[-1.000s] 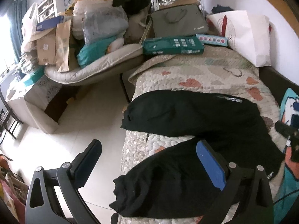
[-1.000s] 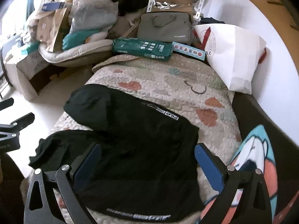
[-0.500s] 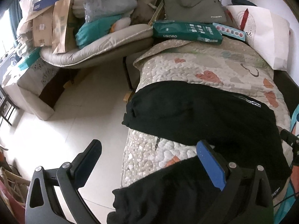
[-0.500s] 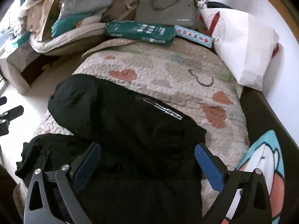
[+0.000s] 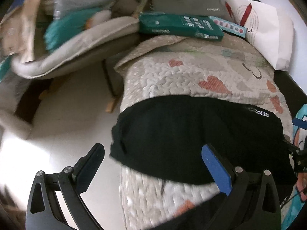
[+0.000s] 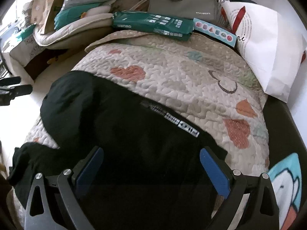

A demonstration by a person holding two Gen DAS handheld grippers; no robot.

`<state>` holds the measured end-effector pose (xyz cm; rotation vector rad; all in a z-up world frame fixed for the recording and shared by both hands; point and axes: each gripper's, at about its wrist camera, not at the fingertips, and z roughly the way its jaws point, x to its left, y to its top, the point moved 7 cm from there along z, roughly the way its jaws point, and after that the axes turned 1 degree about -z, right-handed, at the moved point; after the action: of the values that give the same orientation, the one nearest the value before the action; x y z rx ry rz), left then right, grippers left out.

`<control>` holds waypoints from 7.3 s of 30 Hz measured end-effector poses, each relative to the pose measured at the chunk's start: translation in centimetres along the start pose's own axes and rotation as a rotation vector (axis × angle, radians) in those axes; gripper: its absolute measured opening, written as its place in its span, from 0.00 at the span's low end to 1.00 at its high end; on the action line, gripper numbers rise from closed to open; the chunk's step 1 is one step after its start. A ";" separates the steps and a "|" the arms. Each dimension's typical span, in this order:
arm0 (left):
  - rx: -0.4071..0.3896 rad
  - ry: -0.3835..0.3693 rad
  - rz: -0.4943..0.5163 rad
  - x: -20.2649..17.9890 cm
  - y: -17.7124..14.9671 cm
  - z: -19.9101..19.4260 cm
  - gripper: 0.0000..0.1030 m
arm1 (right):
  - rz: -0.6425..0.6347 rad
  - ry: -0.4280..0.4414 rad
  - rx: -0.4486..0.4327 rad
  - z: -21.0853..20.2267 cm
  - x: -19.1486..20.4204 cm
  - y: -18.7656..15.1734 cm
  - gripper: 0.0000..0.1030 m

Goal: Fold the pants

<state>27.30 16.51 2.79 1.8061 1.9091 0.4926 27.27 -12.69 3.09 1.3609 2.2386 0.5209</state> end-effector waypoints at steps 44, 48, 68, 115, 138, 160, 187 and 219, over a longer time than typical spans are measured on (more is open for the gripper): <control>0.137 -0.316 -0.016 2.7 5.1 12.9 0.13 | -0.079 0.222 0.146 12.4 -1.2 4.1 0.51; 0.116 -0.283 0.035 1.9 5.0 11.4 0.06 | -0.075 0.243 0.161 11.8 -1.0 3.7 0.28; -0.052 -0.128 0.082 -0.2 2.3 -2.9 0.06 | -0.117 0.144 0.082 0.0 -0.1 1.0 0.11; 0.027 0.073 0.055 0.7 -18.0 -17.2 0.49 | -0.435 0.090 0.245 -9.1 10.1 -19.6 0.65; 0.364 0.301 -0.014 1.2 -23.5 -6.0 0.66 | -0.249 0.246 0.252 -5.5 17.7 -17.5 0.65; 0.004 0.082 -0.454 5.8 -14.3 -4.8 0.67 | -0.056 0.241 0.216 5.2 9.9 -3.0 0.59; -0.031 0.026 -0.419 3.0 -12.2 -4.0 0.67 | 0.436 -0.013 0.133 -5.9 -12.2 -9.4 0.84; -0.046 0.039 -0.576 12.4 -10.3 -6.4 0.69 | 0.243 0.281 -0.054 4.7 5.8 18.7 0.78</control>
<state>14.85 28.52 1.29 1.1395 2.2930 0.3612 41.07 1.00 8.25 1.6284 2.2641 0.9002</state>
